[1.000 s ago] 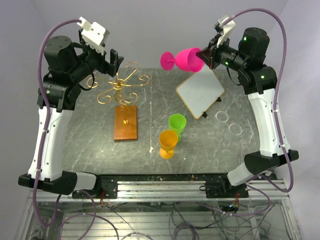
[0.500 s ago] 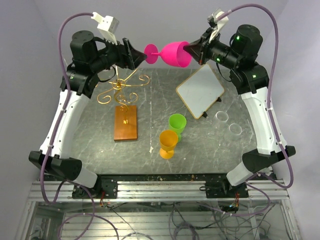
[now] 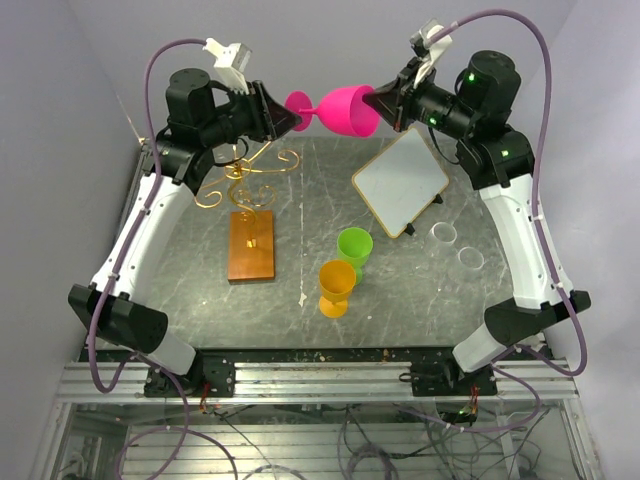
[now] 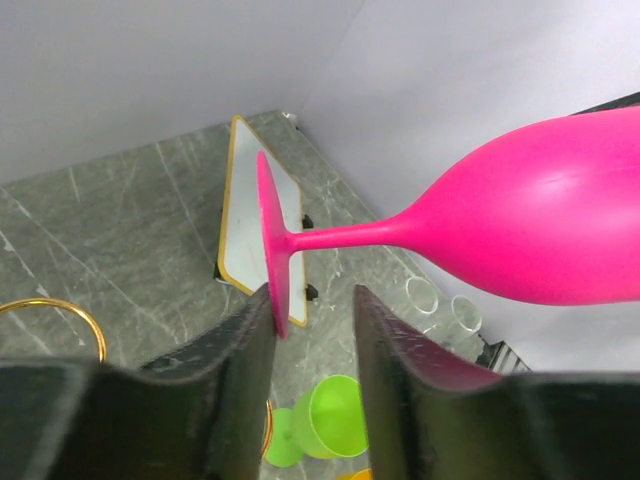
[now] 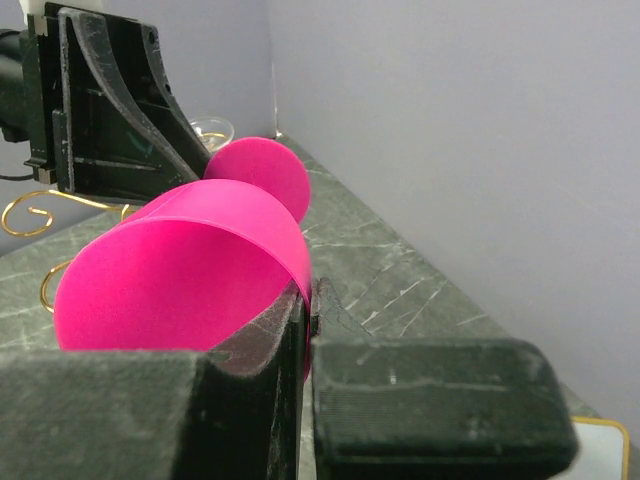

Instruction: Place the wine glass upside down on the wine glass rack

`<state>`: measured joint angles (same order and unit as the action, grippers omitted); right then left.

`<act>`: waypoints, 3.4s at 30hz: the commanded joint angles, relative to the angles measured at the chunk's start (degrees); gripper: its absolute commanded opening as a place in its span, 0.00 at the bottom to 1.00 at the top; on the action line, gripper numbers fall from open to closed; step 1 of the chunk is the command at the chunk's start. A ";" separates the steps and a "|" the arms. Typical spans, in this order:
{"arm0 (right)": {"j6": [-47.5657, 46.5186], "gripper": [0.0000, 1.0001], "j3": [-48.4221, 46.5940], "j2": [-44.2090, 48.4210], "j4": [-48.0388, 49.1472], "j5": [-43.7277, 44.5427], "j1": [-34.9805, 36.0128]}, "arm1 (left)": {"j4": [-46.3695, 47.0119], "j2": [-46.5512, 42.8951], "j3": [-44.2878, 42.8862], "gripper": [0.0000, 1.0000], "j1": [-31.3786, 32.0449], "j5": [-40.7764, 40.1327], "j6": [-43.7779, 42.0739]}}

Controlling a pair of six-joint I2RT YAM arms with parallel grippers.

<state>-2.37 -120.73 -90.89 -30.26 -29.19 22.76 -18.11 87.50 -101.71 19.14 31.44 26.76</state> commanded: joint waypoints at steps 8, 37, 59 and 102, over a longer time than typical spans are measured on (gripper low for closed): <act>0.09 0.00 0.90 1.55 1.37 -1.72 0.45 | 4.37 0.64 0.55 0.15 0.47 3.07 3.38; -7.73 0.63 2.12 6.83 -3.54 4.84 0.01 | -1.18 -4.72 -2.72 0.07 -3.39 -4.21 -10.50; -22.28 0.73 7.47 11.88 -9.59 16.07 -2.94 | -17.99 -15.59 -12.82 0.07 -10.76 -35.22 -49.68; -28.08 0.85 22.00 17.48 -11.59 16.54 -3.30 | -45.70 -20.53 1.48 0.07 -18.88 -34.85 -100.20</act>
<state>-30.30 -99.13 -73.97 -41.69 -12.21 19.77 -60.16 67.35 -98.80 -0.80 -12.93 -71.40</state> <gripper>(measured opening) 0.843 0.083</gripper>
